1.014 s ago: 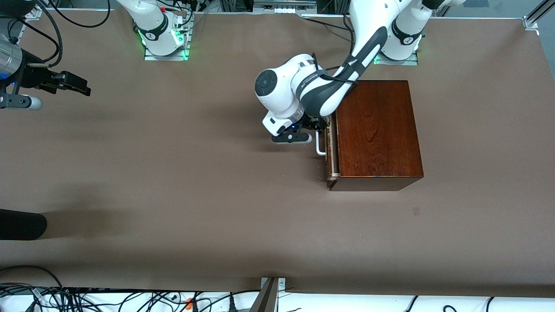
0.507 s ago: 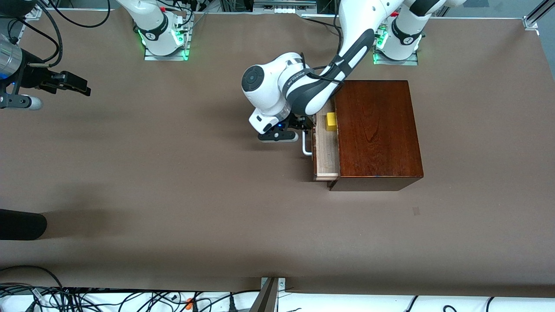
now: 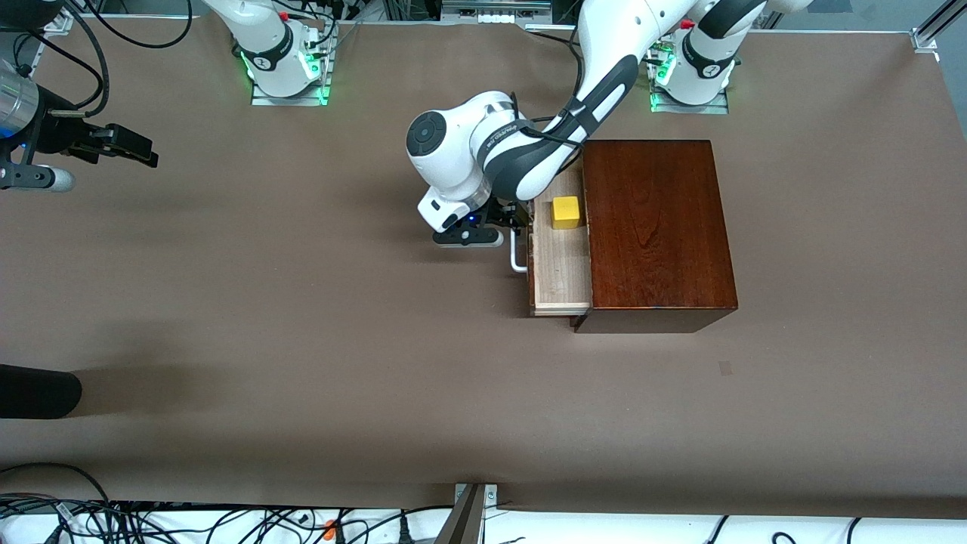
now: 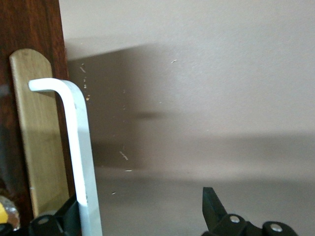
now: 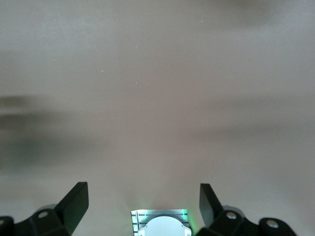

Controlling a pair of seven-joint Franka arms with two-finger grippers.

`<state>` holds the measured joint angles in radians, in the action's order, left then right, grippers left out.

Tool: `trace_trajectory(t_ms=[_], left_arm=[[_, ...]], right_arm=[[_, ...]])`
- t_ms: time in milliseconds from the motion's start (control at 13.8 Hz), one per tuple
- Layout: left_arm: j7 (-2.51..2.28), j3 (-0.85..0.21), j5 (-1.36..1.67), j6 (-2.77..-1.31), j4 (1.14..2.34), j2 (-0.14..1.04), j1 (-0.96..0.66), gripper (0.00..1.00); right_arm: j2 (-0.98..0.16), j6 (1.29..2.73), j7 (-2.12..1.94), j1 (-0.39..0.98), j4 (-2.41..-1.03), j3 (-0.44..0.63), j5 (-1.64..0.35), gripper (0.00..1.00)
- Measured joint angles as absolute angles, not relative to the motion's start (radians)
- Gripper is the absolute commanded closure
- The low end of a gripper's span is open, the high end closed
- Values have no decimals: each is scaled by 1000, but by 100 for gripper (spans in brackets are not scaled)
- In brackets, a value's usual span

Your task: Open drawer, take yellow block, close drawer

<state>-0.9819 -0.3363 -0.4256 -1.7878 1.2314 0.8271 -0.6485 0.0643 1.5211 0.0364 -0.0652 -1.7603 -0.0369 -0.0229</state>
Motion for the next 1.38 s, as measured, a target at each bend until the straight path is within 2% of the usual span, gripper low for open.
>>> trace_trajectory(t_ms=[1376], left_arm=[[-989, -340, -410, -1803, 1159, 860, -666, 0]], right_arm=[[64, 1522, 36, -65, -1760, -37, -23, 0]])
